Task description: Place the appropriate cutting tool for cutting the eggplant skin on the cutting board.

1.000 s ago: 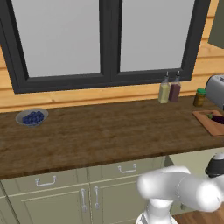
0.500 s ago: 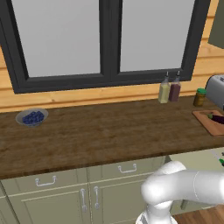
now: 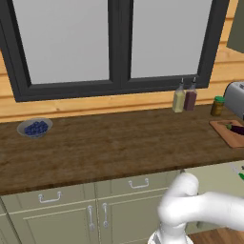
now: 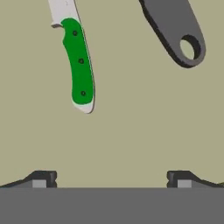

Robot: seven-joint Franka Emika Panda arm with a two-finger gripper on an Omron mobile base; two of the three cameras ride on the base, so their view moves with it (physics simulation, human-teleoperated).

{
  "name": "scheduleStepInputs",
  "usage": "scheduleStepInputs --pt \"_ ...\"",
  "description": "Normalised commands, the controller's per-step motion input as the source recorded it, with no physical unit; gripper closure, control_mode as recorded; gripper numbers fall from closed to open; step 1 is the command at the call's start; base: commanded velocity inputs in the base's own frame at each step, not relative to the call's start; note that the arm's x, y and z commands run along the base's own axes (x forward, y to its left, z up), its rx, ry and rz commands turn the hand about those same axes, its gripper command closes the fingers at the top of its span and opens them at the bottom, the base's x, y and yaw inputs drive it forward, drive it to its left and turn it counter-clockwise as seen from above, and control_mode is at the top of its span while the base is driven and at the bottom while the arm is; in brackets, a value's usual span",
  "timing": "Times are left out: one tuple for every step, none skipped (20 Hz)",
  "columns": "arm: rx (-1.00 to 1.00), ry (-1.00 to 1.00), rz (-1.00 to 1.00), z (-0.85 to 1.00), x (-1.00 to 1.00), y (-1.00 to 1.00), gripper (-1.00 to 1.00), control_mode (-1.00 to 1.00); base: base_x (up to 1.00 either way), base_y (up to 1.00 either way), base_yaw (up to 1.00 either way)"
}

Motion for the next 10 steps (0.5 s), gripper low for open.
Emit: scheduleStepInputs --pt "0.00 0.15 0.05 -0.67 0.00 0.00 -1.00 -1.00 0.00 0.00 0.00" --pt "0.00 0.14 0.06 -0.61 0.00 -0.09 -1.00 -1.00 0.00 0.00 0.00" --pt "0.02 0.11 0.09 -0.50 -0.22 -0.01 -1.00 -1.00 0.00 0.00 0.00" --pt "0.01 0.11 0.10 -0.46 -0.31 0.00 -1.00 -1.00 0.00 0.00 0.00" --pt "0.00 0.13 0.11 -0.49 -0.33 0.00 -1.00 -1.00 0.00 0.00 0.00" --pt "0.00 0.16 0.11 -0.52 -0.28 0.00 -1.00 -1.00 0.00 0.00 0.00" --pt "0.00 0.17 0.11 -0.55 -0.33 0.00 -1.00 -1.00 0.00 0.00 0.00" --pt "0.00 0.15 0.11 -0.49 -0.42 0.00 -1.00 -1.00 0.00 0.00 0.00" --pt "0.00 0.15 0.13 -0.42 -0.49 0.00 -1.00 -1.00 0.00 0.00 0.00" --pt "0.00 0.13 0.13 -0.33 -0.61 0.00 -1.00 -1.00 0.00 0.00 0.00"
